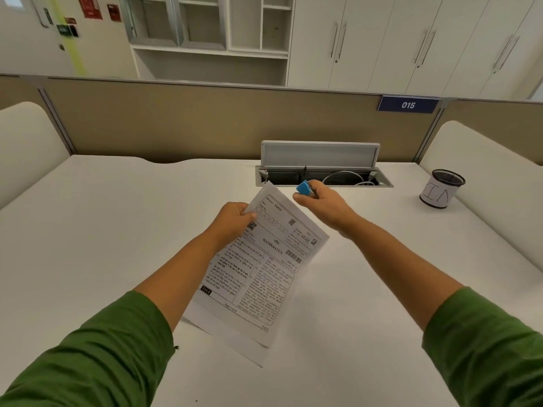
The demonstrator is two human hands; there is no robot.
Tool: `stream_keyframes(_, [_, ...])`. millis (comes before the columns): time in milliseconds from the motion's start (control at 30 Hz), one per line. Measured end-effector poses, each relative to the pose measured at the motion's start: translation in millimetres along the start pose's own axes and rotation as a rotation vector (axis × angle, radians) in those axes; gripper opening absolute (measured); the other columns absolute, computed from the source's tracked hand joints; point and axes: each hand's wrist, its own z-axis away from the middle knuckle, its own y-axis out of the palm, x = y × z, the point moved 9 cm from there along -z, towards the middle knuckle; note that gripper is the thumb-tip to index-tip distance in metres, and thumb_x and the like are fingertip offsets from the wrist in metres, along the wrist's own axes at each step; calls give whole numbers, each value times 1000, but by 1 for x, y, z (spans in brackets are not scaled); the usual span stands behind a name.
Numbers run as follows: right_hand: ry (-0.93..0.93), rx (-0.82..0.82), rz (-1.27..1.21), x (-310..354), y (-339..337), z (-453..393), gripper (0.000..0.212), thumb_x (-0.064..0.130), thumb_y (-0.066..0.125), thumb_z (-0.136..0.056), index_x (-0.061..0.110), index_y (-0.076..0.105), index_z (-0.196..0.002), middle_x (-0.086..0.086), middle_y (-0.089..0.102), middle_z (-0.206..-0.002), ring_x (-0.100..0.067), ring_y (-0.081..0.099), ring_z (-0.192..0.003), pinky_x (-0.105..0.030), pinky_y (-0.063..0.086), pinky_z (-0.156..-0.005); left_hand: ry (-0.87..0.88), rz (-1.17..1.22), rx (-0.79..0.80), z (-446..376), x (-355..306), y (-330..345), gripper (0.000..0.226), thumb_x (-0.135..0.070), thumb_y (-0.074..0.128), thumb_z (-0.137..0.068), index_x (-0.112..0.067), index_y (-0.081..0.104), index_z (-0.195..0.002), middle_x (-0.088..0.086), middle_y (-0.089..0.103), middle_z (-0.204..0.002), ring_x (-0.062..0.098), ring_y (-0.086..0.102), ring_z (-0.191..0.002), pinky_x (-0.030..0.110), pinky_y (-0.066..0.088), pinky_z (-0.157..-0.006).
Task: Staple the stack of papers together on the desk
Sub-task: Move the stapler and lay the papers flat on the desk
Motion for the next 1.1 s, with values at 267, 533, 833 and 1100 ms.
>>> stream_keyframes(267, [-162,67,597,17,-5,-18,63,65,44,-82,21,46,-127,-3,60,-118,-13,51,-86,-32,41,-65,22,-99,125,6,-7,11,15,-25,50,-93,-26,63,-85,-2,70,-87,16,68,-73,21,52,-55])
stream_keyframes(533, [-263,108,694,30,10,-24,62,65,51,-78,24,51,-124,8,48,-95,-13,52,-86,-30,40,-62,47,-181,129,6,-15,14,15,-23,48,-94,-22,62,-90,2,67,-90,18,66,-72,23,53,-59])
stream_keyframes(833, [-291,101,469,33,20,-25,24,54,59,-79,31,53,-81,14,60,-77,-13,60,-71,-17,39,-50,68,-195,98,3,-18,11,16,-22,47,-94,-17,62,-96,7,68,-96,25,66,-77,28,53,-66])
stream_keyframes(1100, [-325,-76,402,37,13,-23,20,55,58,-80,37,52,-74,16,58,-71,-10,54,-57,-23,42,-49,97,-177,72,-1,-21,6,16,-21,47,-94,-17,63,-94,6,67,-93,18,64,-72,22,50,-60])
